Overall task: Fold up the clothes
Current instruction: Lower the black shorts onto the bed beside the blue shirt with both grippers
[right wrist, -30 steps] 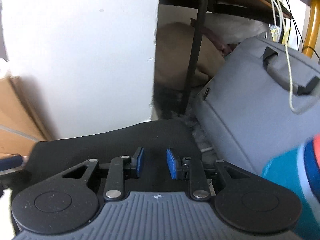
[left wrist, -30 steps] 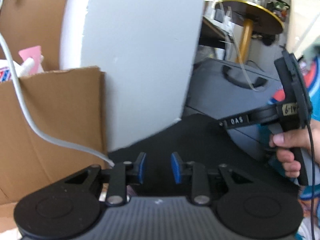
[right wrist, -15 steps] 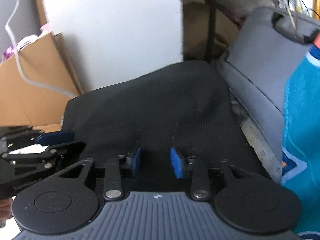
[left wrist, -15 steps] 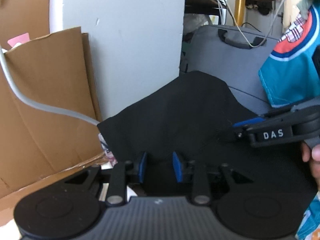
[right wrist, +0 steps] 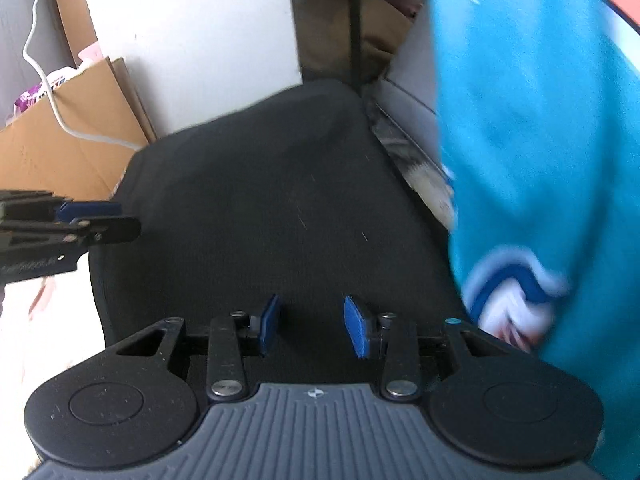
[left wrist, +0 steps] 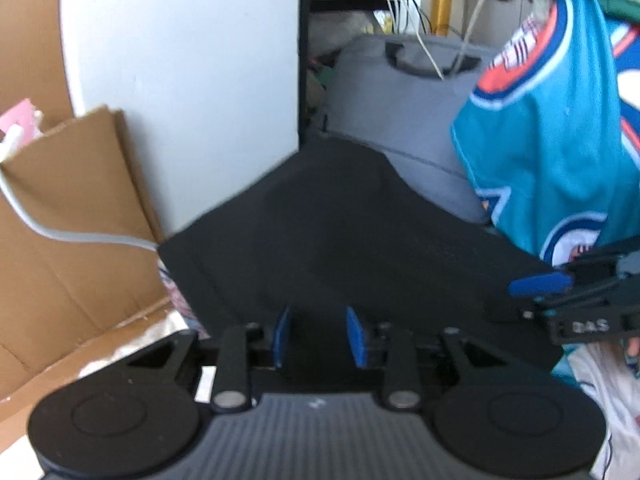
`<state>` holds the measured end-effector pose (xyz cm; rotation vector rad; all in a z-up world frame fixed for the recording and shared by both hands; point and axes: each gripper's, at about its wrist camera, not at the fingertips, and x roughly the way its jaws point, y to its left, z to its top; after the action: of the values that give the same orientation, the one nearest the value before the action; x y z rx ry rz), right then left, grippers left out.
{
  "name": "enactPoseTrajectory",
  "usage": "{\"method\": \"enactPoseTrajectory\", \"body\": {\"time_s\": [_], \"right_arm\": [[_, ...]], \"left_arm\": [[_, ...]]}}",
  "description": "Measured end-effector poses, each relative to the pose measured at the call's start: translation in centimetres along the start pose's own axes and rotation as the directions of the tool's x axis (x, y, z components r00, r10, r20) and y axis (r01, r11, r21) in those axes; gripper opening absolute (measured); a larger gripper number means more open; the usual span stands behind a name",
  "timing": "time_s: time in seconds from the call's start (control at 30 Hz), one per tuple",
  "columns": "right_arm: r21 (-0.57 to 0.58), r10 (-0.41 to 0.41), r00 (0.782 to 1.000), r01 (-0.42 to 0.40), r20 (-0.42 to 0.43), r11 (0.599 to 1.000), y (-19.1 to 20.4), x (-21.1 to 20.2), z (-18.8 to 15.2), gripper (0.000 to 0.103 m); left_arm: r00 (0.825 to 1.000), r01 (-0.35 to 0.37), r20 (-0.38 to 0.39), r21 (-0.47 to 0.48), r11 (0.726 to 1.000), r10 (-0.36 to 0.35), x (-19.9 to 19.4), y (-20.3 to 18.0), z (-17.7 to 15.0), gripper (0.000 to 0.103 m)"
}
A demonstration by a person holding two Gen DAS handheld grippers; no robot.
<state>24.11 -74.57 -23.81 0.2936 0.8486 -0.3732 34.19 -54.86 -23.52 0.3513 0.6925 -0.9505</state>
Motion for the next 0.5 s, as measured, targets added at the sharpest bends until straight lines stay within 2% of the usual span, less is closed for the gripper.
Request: {"method": "enactPoseTrajectory", "body": {"time_s": [0.1, 0.2, 0.33, 0.4, 0.5], "right_arm": [[0.002, -0.017, 0.999, 0.017, -0.028, 1.0, -0.4, -0.5, -1.9, 0.043], [0.006, -0.011, 0.998, 0.011, -0.062, 1.0, -0.6, -1.0, -3.6, 0.043], [0.023, -0.007, 0.996, 0.008, -0.084, 1.0, -1.0, -1.8, -4.8, 0.043], [0.042, 0.004, 0.996, -0.001, -0.087, 0.999, -1.2, -2.7, -5.3, 0.043], [0.041, 0.014, 0.997, -0.011, -0.08, 0.999, -1.1, -4.5, -5.8, 0.043]], "left_arm": [[0.999, -0.026, -0.034, -0.048, 0.999, 0.025, 1.1, 0.4, -0.6, 0.035], [0.997, -0.05, -0.064, -0.043, 0.998, 0.047, 0.8, 0.9, -0.7, 0.036], [0.987, -0.113, -0.119, -0.072, 0.991, 0.104, -0.2, 2.0, -0.9, 0.033], [0.987, -0.117, -0.125, -0.098, 0.988, 0.104, -1.1, 2.3, -0.9, 0.033], [0.985, -0.124, -0.134, -0.079, 0.989, 0.112, -2.7, 1.6, -0.4, 0.033]]}}
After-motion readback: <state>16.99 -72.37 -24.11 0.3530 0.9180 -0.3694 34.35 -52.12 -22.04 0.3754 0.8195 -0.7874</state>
